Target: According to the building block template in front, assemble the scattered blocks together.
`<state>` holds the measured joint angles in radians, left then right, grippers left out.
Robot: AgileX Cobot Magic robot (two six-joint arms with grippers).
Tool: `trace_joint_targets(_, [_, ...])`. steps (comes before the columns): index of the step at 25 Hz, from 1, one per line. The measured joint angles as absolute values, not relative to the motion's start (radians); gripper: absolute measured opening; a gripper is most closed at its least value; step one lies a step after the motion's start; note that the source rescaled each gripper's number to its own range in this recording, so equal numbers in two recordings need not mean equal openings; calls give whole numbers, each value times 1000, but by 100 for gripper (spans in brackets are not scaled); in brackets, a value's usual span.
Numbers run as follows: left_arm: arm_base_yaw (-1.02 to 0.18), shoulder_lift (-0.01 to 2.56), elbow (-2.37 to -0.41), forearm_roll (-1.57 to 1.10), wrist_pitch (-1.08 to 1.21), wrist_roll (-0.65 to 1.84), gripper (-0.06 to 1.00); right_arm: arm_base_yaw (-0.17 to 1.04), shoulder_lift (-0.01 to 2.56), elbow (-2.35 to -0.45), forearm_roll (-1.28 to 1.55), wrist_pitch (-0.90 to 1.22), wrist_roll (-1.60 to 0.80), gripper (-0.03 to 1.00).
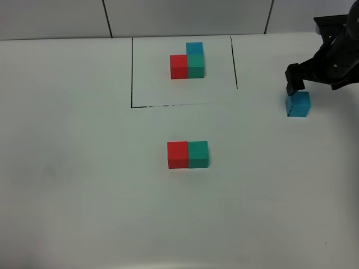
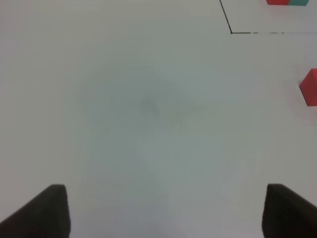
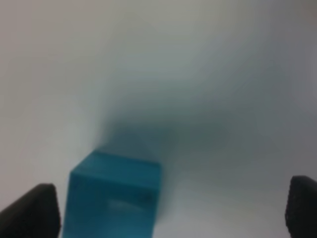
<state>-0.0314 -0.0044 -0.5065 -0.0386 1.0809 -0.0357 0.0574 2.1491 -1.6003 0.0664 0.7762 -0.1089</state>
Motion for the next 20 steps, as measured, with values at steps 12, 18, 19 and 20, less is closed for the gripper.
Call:
trace_joint_targets(12, [-31,-4,-506,-39,1081,-36,95,106,2225,-1623,67,781,-108,72])
trace_joint_targets(18, [-31,-4,-506,-39,1081,-36,95,109,2239,-1623,60,784,-72,35])
trace_joint_targets(19, [-31,-4,-506,-39,1081,-36,95,109,2239,-1623,56,784,-58,20])
trace_joint_targets(20, [-31,-4,-506,-39,1081,-36,95,109,2239,-1624,50,784,-42,2])
